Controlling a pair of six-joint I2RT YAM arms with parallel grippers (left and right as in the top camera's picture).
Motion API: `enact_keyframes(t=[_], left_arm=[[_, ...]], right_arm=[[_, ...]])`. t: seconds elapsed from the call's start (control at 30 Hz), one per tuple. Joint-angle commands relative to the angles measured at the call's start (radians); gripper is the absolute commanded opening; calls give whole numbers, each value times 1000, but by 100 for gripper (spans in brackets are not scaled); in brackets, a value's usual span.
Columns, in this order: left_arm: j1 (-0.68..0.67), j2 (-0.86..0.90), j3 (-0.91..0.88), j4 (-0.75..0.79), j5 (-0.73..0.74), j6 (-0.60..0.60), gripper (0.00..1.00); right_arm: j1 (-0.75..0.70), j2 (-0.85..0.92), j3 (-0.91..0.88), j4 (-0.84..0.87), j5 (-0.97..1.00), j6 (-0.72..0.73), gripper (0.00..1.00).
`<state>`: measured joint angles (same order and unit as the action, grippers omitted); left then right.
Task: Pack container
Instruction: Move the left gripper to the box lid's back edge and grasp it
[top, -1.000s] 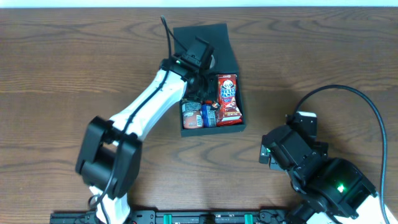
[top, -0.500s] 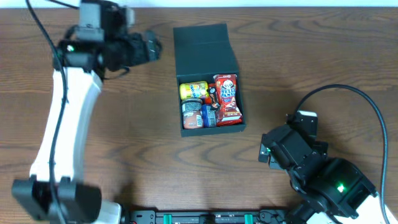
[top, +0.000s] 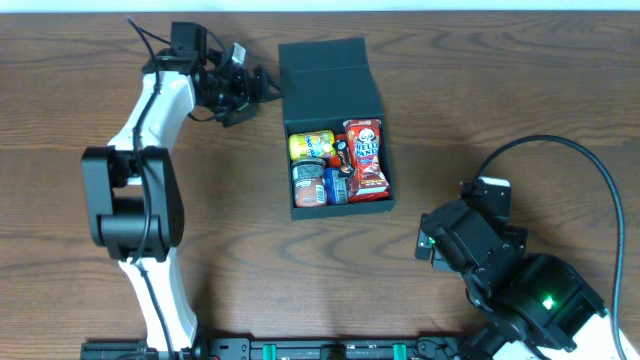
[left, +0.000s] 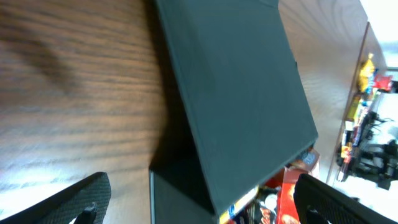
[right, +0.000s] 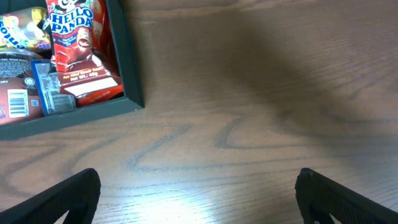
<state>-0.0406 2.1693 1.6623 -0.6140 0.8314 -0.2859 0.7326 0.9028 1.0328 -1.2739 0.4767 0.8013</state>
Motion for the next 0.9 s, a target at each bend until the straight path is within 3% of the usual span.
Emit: enact_keyframes(t=[0.0, 0.47, 0.87], left_arm=[[-15, 37, -5, 48, 102, -30, 95], [-115, 122, -5, 292, 167, -129, 95], [-124, 131, -5, 541, 419, -41, 95]], right_arm=[[7, -3, -1, 3, 28, 14, 99], [7, -3, -1, 6, 27, 40, 99], [7, -3, -1, 6, 32, 40, 99]])
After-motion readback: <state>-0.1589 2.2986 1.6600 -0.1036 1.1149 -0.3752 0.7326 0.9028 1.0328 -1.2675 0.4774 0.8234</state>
